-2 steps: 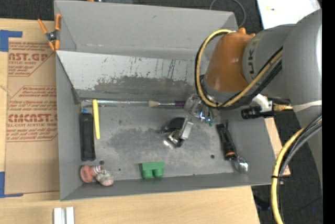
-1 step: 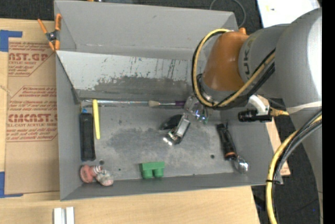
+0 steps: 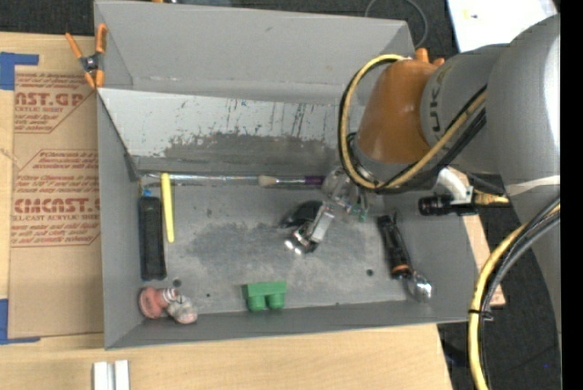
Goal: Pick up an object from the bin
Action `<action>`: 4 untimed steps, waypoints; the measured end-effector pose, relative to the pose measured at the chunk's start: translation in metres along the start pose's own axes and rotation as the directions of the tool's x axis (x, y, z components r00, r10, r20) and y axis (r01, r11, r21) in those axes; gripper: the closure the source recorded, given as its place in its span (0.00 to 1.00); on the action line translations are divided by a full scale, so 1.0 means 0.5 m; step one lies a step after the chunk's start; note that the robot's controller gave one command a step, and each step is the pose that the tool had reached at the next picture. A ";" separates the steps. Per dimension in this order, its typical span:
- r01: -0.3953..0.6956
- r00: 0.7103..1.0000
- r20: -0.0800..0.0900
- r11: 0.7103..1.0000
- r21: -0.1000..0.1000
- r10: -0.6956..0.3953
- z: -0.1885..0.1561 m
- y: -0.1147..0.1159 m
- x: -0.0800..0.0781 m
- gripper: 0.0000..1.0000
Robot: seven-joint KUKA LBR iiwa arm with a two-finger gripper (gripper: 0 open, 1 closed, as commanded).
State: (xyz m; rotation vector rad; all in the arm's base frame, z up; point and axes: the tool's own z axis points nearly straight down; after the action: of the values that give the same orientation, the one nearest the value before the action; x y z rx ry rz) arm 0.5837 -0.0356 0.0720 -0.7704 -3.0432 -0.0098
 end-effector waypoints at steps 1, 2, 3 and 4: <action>-0.070 0.998 0.005 0.998 -0.004 0.070 -0.003 0.004 0.042 1.00; -0.070 0.998 0.005 0.998 -0.004 0.070 -0.003 0.004 0.041 1.00; -0.116 0.993 0.007 0.993 -0.008 0.117 -0.005 0.008 0.005 1.00; -0.106 0.994 0.014 0.994 -0.010 0.106 -0.006 0.011 -0.010 1.00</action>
Offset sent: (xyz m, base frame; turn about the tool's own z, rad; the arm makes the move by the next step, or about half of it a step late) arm 0.0000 0.0000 0.0000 0.0000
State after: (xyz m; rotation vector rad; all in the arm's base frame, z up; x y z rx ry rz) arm 0.5906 -0.0332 0.0751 -0.9363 -3.0133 -0.0182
